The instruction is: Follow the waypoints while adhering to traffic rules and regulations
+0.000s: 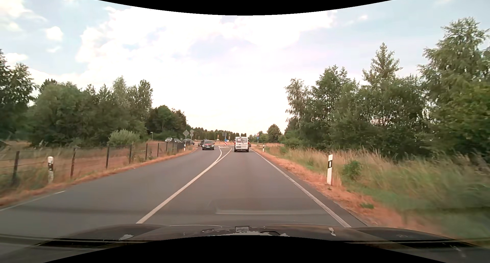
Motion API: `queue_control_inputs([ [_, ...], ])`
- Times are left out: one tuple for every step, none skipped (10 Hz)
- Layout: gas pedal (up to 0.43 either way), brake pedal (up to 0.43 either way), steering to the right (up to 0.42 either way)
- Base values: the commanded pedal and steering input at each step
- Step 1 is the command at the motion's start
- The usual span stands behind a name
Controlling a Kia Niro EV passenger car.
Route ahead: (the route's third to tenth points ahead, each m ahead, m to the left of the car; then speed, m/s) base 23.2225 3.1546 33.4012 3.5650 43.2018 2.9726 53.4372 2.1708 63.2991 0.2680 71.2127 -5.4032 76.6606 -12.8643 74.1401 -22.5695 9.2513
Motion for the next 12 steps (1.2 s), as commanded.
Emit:
queue_control_inputs([
  [0.067,0.0,-0.009],
  [0.067,0.0,-0.009],
  [0.067,0.0,-0.009],
  [0.067,0.0,-0.009],
  [0.067,0.0,-0.009],
  [0.067,0.0,-0.009],
  [0.067,0.0,-0.009],
  [0.067,0.0,-0.009],
  [0.067,0.0,-0.009],
  [0.067,0.0,-0.009],
  [0.067,0.0,-0.009],
  [0.067,0.0,-0.009],
])
